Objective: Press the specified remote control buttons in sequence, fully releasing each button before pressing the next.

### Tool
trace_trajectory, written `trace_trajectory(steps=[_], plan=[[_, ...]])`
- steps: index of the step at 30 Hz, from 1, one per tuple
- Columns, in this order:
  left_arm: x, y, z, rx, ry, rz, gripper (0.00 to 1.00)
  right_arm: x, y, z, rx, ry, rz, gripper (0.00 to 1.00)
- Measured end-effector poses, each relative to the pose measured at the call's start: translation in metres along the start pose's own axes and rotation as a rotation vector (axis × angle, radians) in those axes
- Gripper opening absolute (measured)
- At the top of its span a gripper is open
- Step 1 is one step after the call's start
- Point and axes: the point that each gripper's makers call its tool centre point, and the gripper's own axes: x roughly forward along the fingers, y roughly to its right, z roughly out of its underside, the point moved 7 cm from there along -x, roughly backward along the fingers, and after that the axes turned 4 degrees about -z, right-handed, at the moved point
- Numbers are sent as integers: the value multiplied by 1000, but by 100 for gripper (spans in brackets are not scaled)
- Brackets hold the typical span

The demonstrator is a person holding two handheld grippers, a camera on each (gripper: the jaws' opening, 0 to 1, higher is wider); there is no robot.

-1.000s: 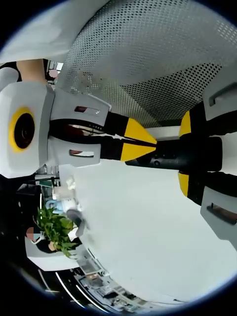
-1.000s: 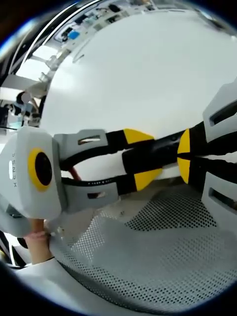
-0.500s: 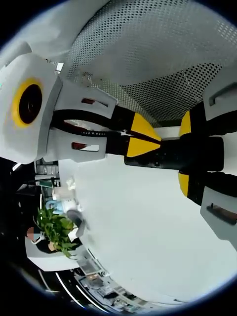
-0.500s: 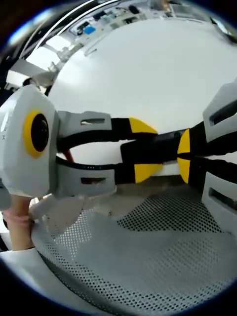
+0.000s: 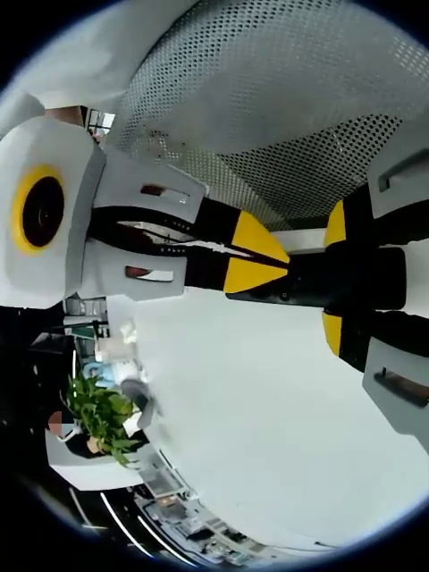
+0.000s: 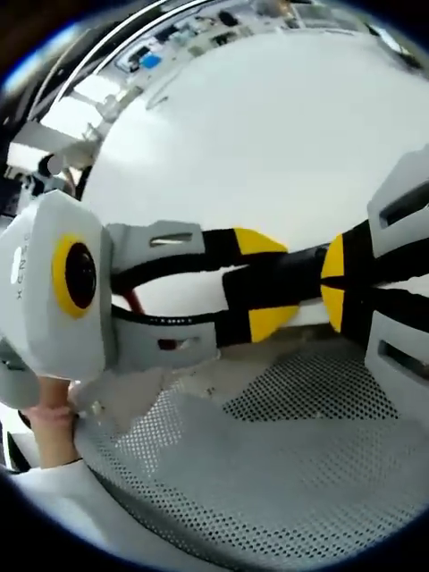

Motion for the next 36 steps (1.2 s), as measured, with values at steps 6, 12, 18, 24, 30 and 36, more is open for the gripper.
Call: trace_trajectory(steps=[6, 12, 18, 24, 30, 36], plan=[[0, 0, 0, 1, 0, 0, 26, 0, 5, 2, 11, -4, 16, 0], [0, 0, 0, 1, 0, 1, 26, 1, 9, 1, 25, -8, -3, 0], [0, 0, 0, 0, 1, 1, 26, 2, 10, 1, 25, -19, -13, 0], [0, -1, 0, 0, 2, 0, 26, 3, 11, 1, 24, -24, -14, 0], [1, -1, 0, 0, 3, 0, 25, 3, 12, -1, -53, -50, -28, 0], [1, -1, 0, -2, 4, -1, 25, 1, 15, 2, 83, 10, -73, 0]])
